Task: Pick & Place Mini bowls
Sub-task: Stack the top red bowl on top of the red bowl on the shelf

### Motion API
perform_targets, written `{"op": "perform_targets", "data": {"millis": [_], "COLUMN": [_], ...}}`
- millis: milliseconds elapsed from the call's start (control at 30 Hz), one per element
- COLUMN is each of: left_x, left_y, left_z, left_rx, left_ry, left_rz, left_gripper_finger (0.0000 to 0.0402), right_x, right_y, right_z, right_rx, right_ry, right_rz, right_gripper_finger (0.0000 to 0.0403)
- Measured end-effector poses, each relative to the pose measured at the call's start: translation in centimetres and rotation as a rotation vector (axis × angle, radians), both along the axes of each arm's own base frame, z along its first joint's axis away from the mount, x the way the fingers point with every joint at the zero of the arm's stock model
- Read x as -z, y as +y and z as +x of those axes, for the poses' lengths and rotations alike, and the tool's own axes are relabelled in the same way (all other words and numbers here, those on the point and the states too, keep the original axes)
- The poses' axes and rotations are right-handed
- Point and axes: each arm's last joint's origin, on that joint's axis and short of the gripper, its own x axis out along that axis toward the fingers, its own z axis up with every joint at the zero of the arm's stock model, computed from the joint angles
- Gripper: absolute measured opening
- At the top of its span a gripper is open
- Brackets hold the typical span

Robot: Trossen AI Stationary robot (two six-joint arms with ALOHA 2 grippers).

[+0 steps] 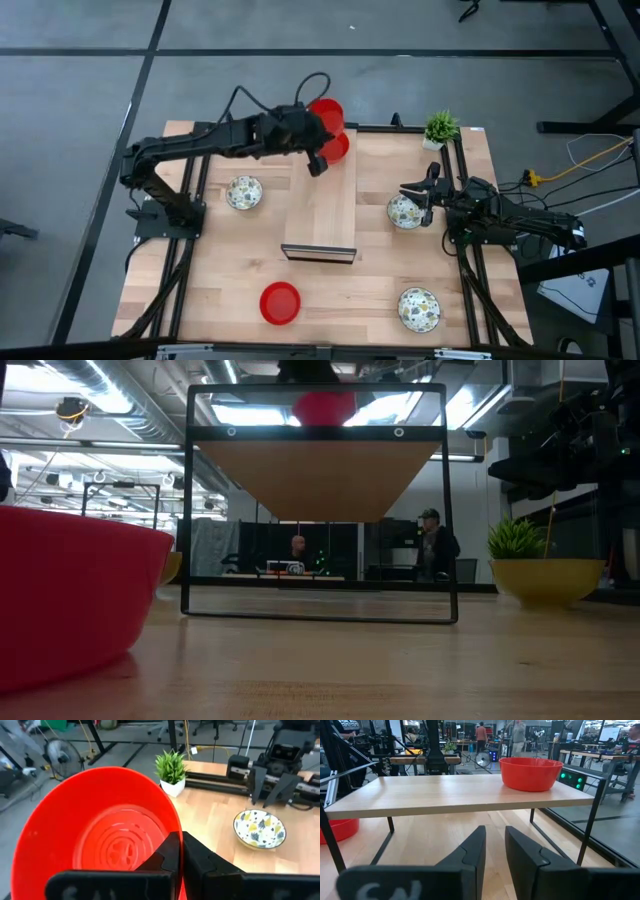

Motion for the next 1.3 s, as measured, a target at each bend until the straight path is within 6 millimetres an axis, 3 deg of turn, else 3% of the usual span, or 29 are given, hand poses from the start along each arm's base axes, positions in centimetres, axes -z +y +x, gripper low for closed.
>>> {"op": "perform_targets", "data": {"millis": [267,767,1300], "left_x": [0.4,5.2,5.7], "left_y": [1.7,2.6,3.5], "left_z": [-0.1,3.2,1.6], "left_rx": [0.058,0.122,0.174], "left_ry": [-0.018,0.156,0.323], "left_rz": [-0.111,-0.08,-0.025], "left_gripper_finger": [0.0003,0.0003,0.0003], "right_x": [0.0,0.0,0.0], "right_y": [0.0,0.0,0.0], "right_z": [0.0,0.0,0.0], "right_rx": [0.0,0.0,0.0], "right_ry": [0.0,0.001,0.001], "right_rz": [0.0,0.0,0.0], "right_gripper_finger": [0.0075,0.0075,0.0075]}}
